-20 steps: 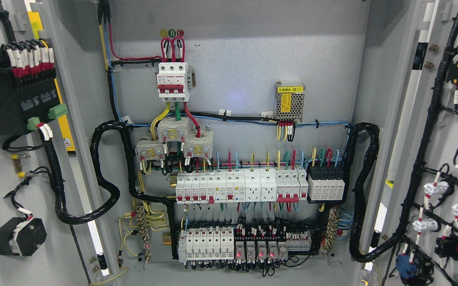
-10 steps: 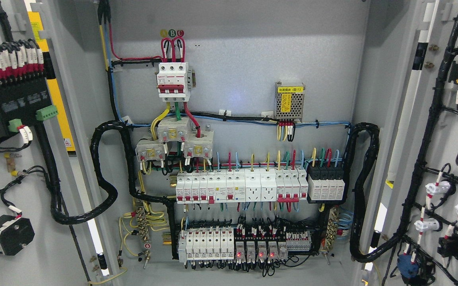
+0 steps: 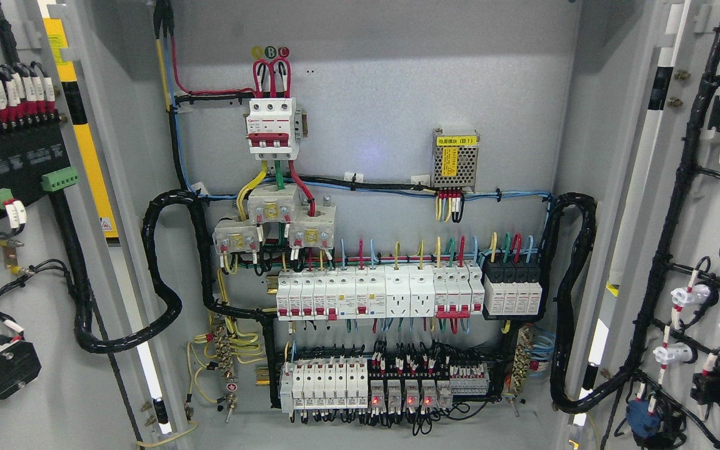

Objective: Open door with both hands

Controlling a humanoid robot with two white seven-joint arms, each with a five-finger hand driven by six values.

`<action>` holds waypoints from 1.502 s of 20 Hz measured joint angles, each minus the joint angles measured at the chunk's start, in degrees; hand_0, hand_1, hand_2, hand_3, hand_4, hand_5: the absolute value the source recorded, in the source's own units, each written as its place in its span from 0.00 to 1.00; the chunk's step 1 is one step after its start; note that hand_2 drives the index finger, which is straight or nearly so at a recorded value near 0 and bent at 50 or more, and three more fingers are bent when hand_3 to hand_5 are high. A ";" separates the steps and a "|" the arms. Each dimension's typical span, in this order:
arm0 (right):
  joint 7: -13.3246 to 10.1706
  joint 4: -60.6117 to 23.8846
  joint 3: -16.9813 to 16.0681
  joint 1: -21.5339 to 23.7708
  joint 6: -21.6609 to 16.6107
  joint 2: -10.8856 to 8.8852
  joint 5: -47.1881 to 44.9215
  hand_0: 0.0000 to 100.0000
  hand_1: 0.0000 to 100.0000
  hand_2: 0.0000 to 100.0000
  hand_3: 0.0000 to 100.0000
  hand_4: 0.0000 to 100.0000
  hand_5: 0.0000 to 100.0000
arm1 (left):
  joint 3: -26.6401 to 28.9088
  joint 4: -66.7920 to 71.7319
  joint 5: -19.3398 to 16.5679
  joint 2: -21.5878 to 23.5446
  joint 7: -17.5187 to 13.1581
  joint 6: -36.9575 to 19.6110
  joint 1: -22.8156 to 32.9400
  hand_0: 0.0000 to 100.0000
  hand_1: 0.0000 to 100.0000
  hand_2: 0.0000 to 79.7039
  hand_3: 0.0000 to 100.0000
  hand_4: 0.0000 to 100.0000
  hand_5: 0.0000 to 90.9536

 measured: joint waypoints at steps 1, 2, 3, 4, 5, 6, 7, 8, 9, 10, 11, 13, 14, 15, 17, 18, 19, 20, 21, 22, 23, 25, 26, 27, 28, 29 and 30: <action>0.03 -0.01 -0.05 0.12 0.00 -0.03 -0.18 0.20 0.12 0.00 0.00 0.00 0.00 | 0.17 0.66 0.05 0.51 -0.35 0.00 -0.18 0.00 0.00 0.00 0.00 0.00 0.00; 0.03 -0.03 -0.10 0.19 0.00 -0.07 -0.32 0.20 0.12 0.00 0.00 0.00 0.00 | 0.34 1.32 0.11 0.99 -0.67 0.04 -0.43 0.00 0.00 0.00 0.00 0.00 0.00; 0.03 -0.04 -0.13 0.25 -0.04 -0.09 -0.43 0.20 0.12 0.00 0.00 0.00 0.00 | 0.48 1.94 0.17 1.40 -0.82 0.45 -0.73 0.00 0.00 0.00 0.00 0.00 0.00; 0.03 -0.05 -0.19 0.31 -0.08 -0.12 -0.56 0.20 0.12 0.00 0.00 0.00 0.00 | 0.63 2.61 0.21 1.81 -0.91 1.02 -1.10 0.00 0.00 0.00 0.00 0.00 0.00; 0.03 -0.06 -0.23 0.34 -0.11 -0.16 -0.64 0.20 0.12 0.00 0.00 0.00 0.00 | 0.76 3.23 0.24 2.16 -0.96 1.76 -1.51 0.00 0.00 0.00 0.00 0.00 0.00; 0.03 -0.06 -0.30 0.35 -0.11 -0.19 -0.72 0.20 0.12 0.00 0.00 0.00 0.00 | 0.88 3.84 0.27 2.51 -0.99 2.54 -1.96 0.00 0.00 0.00 0.00 0.00 0.00; 0.03 -0.06 -0.39 0.35 -0.11 -0.21 -0.79 0.20 0.12 0.00 0.00 0.00 0.00 | 0.99 4.44 0.31 2.80 -1.03 3.11 -2.38 0.00 0.00 0.00 0.00 0.00 0.00; 0.03 -0.06 -0.48 0.35 -0.11 -0.23 -0.83 0.20 0.12 0.00 0.00 0.00 0.00 | 1.08 4.98 0.35 3.07 -1.08 3.46 -2.74 0.00 0.00 0.00 0.00 0.00 0.00; 0.03 -0.04 -0.57 0.34 -0.11 -0.27 -0.87 0.20 0.12 0.00 0.00 0.00 0.00 | 1.18 5.53 0.40 3.33 -1.10 3.65 -3.12 0.00 0.00 0.00 0.00 0.00 0.00; 0.03 -0.02 -0.66 0.32 -0.11 -0.29 -0.93 0.20 0.12 0.00 0.00 0.00 0.00 | 1.26 6.01 0.42 3.55 -1.14 3.85 -3.45 0.00 0.00 0.00 0.00 0.00 0.00; 0.03 -0.01 -0.77 0.30 -0.11 -0.30 -1.02 0.20 0.12 0.00 0.00 0.00 0.00 | 1.32 6.46 0.44 3.77 -1.16 4.05 -3.76 0.00 0.00 0.00 0.00 0.00 0.00; 0.04 0.04 -1.01 0.27 -0.11 -0.33 -1.17 0.20 0.12 0.00 0.00 0.00 0.00 | 1.46 7.47 0.45 4.30 -1.17 4.19 -4.34 0.00 0.00 0.00 0.00 0.00 0.00; 0.04 0.07 -1.14 0.25 -0.12 -0.35 -1.23 0.20 0.12 0.00 0.00 0.00 0.00 | 1.51 7.96 0.46 4.54 -1.17 4.22 -4.61 0.00 0.00 0.00 0.00 0.00 0.00; 0.04 0.09 -1.24 0.24 -0.11 -0.37 -1.27 0.20 0.12 0.00 0.00 0.00 0.00 | 1.56 8.38 0.46 4.76 -1.19 4.25 -4.87 0.00 0.00 0.00 0.00 0.00 0.00; 0.04 0.13 -1.47 0.23 -0.11 -0.40 -1.35 0.20 0.12 0.00 0.00 0.00 0.00 | 1.64 9.15 0.47 5.15 -1.20 4.29 -5.29 0.00 0.00 0.00 0.00 0.00 0.00; 0.04 0.16 -1.58 0.22 -0.12 -0.41 -1.39 0.20 0.12 0.00 0.00 0.00 0.00 | 1.69 9.50 0.47 5.32 -1.20 4.29 -5.44 0.00 0.00 0.00 0.00 0.00 0.00; 0.04 0.18 -1.69 0.22 -0.12 -0.41 -1.42 0.20 0.12 0.00 0.00 0.00 0.00 | 1.74 9.90 0.48 5.50 -1.21 4.29 -5.61 0.00 0.00 0.00 0.00 0.00 0.00; 0.04 0.19 -1.78 0.22 -0.11 -0.42 -1.44 0.20 0.12 0.00 0.00 0.00 0.00 | 1.77 10.22 0.48 5.64 -1.21 4.29 -5.73 0.00 0.00 0.00 0.00 0.00 0.00; 0.04 0.20 -1.85 0.22 -0.12 -0.43 -1.45 0.20 0.12 0.00 0.00 0.00 0.00 | 1.83 10.51 0.48 5.78 -1.21 4.29 -5.82 0.00 0.00 0.00 0.00 0.00 0.00; 0.04 0.19 -1.93 0.22 -0.12 -0.43 -1.47 0.20 0.12 0.00 0.00 0.00 0.00 | 1.92 10.82 0.48 5.92 -1.22 4.29 -5.95 0.00 0.00 0.00 0.00 0.00 0.00; 0.04 0.18 -2.00 0.24 -0.12 -0.44 -1.47 0.20 0.12 0.00 0.00 0.00 0.00 | 2.00 11.06 0.48 6.02 -1.22 4.31 -6.04 0.00 0.00 0.00 0.00 0.00 0.00; 0.04 0.13 -2.09 0.35 -0.12 -0.44 -1.55 0.20 0.12 0.00 0.00 0.00 0.00 | 2.18 11.60 0.48 6.23 -1.24 4.31 -6.29 0.00 0.00 0.00 0.00 0.00 0.00; 0.04 0.11 -2.11 0.41 -0.12 -0.44 -1.62 0.20 0.12 0.00 0.00 0.00 0.00 | 2.27 11.84 0.49 6.32 -1.28 4.35 -6.42 0.00 0.00 0.00 0.00 0.00 0.00; 0.04 0.09 -2.12 0.48 -0.12 -0.45 -1.69 0.20 0.12 0.00 0.00 0.00 0.00 | 2.36 12.11 0.49 6.41 -1.33 4.41 -6.56 0.00 0.00 0.00 0.00 0.00 0.00; 0.04 0.07 -2.11 0.58 -0.12 -0.47 -1.78 0.20 0.12 0.00 0.00 0.00 0.00 | 2.41 12.35 0.49 6.47 -1.39 4.47 -6.71 0.00 0.00 0.00 0.00 0.00 0.00; 0.04 0.04 -2.08 0.67 -0.12 -0.52 -1.95 0.20 0.12 0.00 0.00 0.00 0.00 | 2.48 12.60 0.49 6.54 -1.42 4.52 -6.85 0.00 0.00 0.00 0.00 0.00 0.00; 0.04 0.00 -2.04 0.83 -0.12 -0.63 -2.18 0.20 0.12 0.00 0.00 0.00 0.00 | 2.55 12.84 0.49 6.62 -1.43 4.56 -6.97 0.00 0.00 0.00 0.00 0.00 0.00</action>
